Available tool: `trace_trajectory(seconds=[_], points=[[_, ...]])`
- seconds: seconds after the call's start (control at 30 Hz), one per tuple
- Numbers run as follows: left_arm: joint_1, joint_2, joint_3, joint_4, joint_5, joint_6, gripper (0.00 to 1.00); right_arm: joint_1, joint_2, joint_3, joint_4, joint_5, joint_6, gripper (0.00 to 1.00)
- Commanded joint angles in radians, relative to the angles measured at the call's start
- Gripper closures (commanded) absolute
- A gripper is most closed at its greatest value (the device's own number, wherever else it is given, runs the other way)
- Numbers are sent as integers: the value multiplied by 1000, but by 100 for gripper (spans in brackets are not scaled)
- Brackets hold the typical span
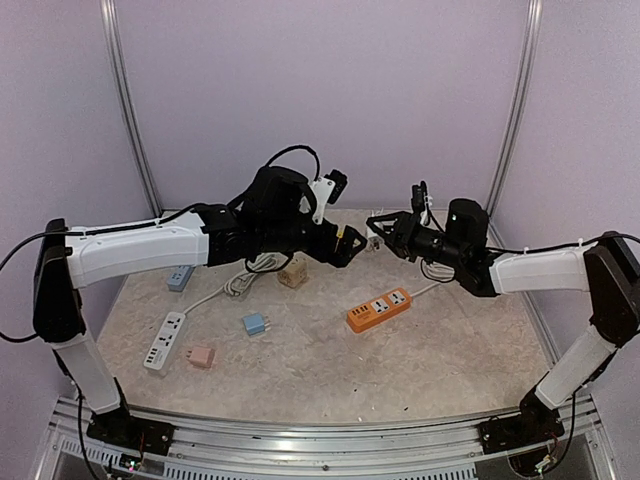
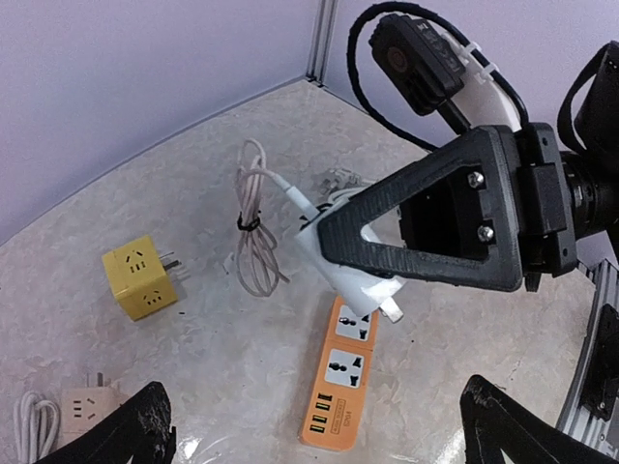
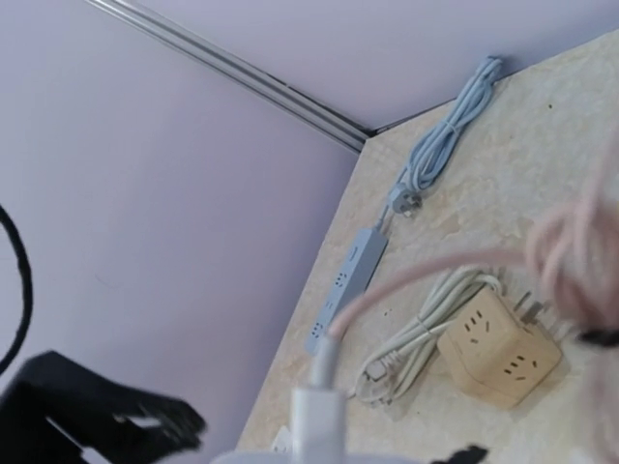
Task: Insert the plug
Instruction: Adjust the plug.
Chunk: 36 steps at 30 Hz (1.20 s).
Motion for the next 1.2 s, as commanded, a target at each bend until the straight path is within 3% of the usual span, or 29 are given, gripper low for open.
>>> trace_trajectory(seconds=[0.0, 0.6, 1.17], points=[[-7, 54, 52, 41, 118, 40, 1, -13, -33, -16, 56, -29, 28, 82], [0, 172, 151, 65, 92, 98, 1, -13, -32, -18, 96, -83, 78, 82], [42, 173, 142, 83, 97, 76, 27, -13, -23, -8, 100, -114, 96, 82]])
